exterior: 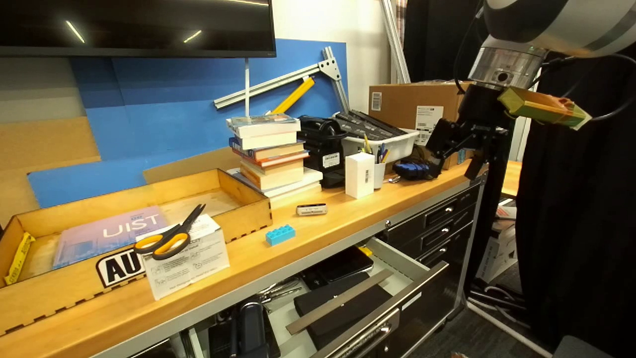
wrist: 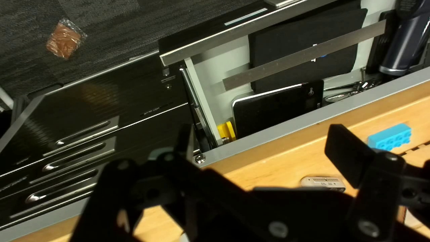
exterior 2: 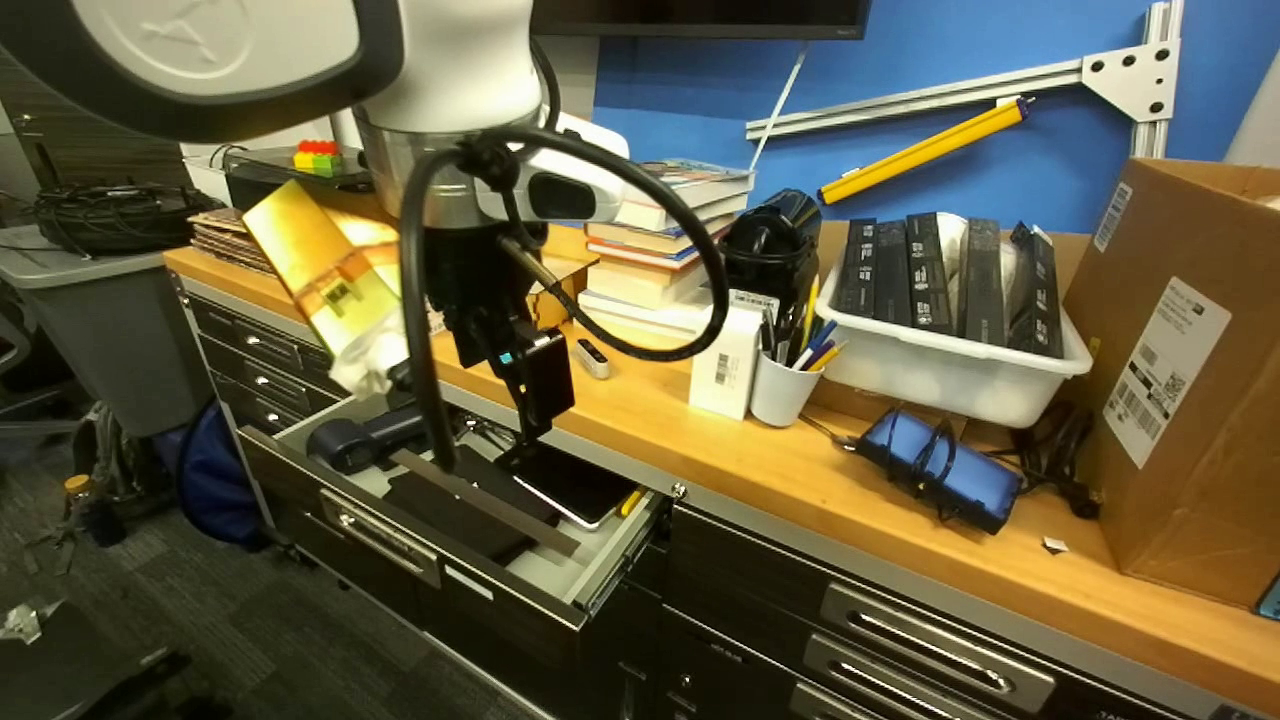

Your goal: Pick up the blue block from the countertop, put it in the drawer and close the drawer.

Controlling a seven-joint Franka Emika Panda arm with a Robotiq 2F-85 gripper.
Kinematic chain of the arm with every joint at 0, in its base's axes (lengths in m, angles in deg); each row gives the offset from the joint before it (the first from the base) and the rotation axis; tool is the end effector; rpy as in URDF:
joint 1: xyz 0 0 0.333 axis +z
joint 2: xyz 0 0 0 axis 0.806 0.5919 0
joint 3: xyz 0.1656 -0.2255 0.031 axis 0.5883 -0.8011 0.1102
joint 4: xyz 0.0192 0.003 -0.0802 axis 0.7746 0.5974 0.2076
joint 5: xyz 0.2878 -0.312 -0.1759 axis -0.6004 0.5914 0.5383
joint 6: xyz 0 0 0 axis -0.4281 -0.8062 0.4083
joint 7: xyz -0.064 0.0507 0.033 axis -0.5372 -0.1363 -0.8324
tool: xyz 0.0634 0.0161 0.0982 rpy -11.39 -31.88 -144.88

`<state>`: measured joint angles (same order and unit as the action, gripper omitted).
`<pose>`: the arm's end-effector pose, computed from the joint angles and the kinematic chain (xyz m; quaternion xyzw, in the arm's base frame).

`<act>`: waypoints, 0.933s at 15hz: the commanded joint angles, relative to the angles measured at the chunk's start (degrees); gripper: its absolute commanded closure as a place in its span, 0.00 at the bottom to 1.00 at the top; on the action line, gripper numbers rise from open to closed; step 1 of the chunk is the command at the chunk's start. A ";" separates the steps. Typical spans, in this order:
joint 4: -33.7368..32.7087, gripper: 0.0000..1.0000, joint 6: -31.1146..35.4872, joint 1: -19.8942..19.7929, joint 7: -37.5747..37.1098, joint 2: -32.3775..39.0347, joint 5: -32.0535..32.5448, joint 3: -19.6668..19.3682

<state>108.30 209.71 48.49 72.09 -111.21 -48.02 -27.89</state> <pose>0.4561 -0.1603 0.3552 -0.9822 0.1365 -0.1058 0.0742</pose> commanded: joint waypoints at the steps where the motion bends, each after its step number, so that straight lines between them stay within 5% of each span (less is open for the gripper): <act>1: -0.11 0.00 -0.21 -1.27 0.58 0.16 -0.78 1.22; 4: -0.11 0.00 -0.21 -1.27 0.58 0.16 -0.78 1.22; 14: -11.46 0.00 2.92 2.01 -6.77 10.26 9.62 15.68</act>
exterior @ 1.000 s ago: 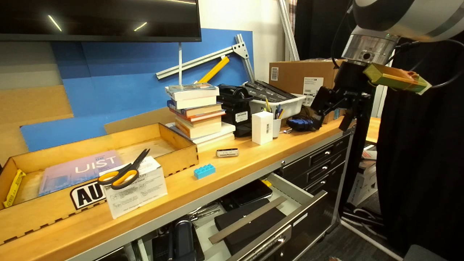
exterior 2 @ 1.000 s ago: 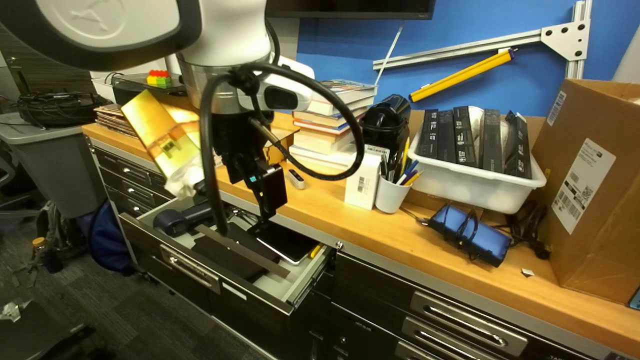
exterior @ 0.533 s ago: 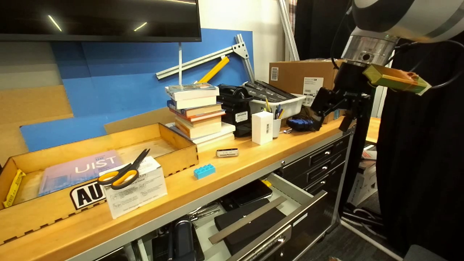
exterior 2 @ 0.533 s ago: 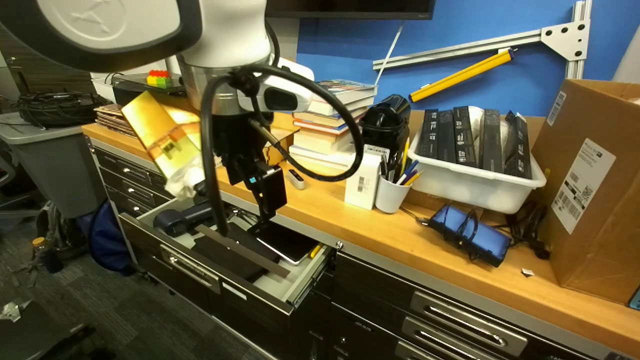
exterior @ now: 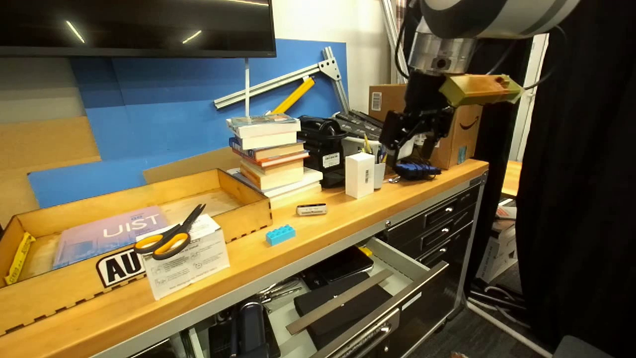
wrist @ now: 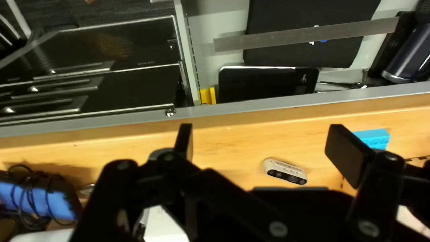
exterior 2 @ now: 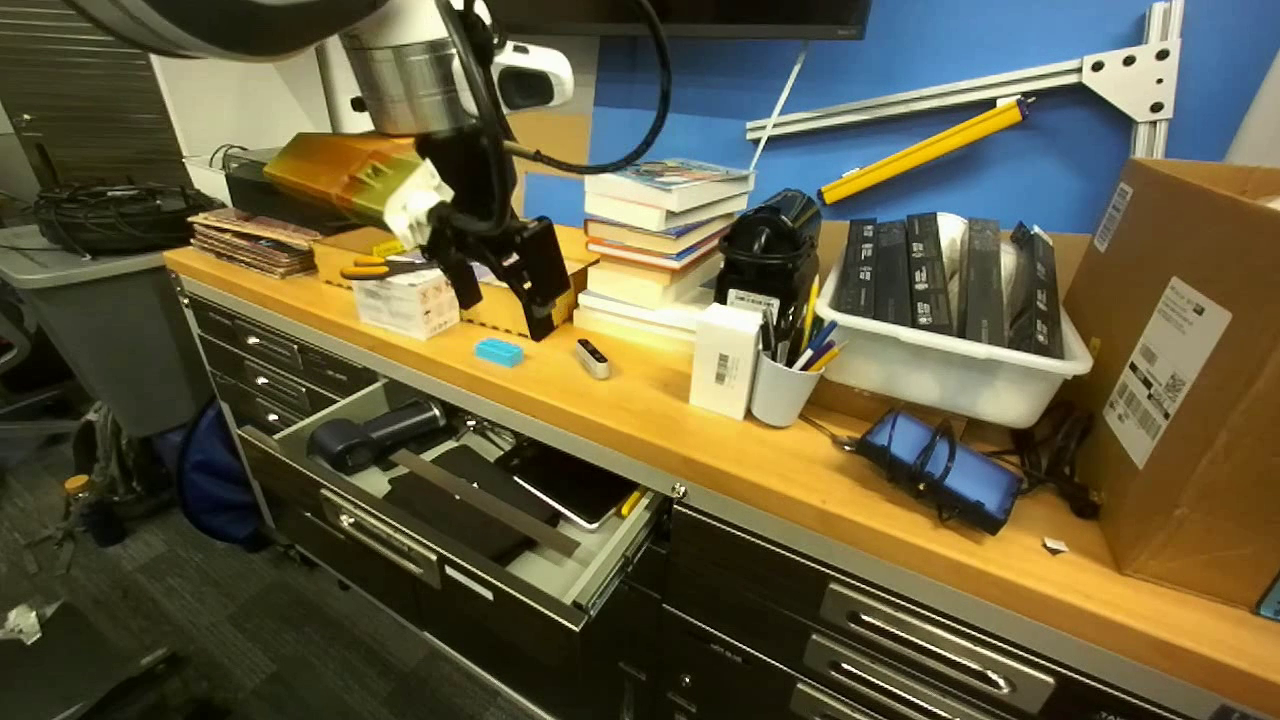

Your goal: Pick up the blue block from the countertop, put it in the drawer and close the drawer.

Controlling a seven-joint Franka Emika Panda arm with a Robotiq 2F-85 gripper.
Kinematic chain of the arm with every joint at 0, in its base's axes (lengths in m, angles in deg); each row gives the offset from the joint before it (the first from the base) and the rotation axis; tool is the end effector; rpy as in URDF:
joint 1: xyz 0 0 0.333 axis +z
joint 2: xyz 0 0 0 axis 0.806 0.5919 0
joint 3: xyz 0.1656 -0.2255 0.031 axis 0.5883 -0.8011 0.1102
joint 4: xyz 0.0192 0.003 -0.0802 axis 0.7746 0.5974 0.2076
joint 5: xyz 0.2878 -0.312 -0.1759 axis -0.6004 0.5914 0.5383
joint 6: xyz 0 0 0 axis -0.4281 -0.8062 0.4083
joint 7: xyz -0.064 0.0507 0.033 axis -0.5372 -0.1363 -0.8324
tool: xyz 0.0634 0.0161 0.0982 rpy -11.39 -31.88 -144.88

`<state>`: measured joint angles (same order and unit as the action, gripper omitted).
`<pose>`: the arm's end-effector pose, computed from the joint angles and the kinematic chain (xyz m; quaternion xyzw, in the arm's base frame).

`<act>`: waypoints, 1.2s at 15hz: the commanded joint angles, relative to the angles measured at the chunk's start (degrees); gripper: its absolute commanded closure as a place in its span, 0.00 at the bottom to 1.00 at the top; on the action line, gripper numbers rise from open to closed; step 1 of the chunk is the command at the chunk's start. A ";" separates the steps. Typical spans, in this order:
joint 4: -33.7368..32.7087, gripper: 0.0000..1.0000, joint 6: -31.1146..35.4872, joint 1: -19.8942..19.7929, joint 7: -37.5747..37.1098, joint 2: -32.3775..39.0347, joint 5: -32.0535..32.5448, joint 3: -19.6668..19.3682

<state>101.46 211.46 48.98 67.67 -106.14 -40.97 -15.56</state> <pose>0.5139 -0.0741 0.3864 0.9913 -0.0363 0.1251 0.0160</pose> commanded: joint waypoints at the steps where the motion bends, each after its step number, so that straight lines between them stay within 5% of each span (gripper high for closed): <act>1: -5.68 0.00 1.36 2.33 -2.88 7.08 3.15 4.74; 8: -12.34 0.00 9.24 7.19 -5.10 20.73 9.23 10.40; 18: -21.28 0.00 12.36 15.13 -13.21 35.67 18.07 10.15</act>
<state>83.99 222.40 61.69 57.95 -74.36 -27.75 -4.41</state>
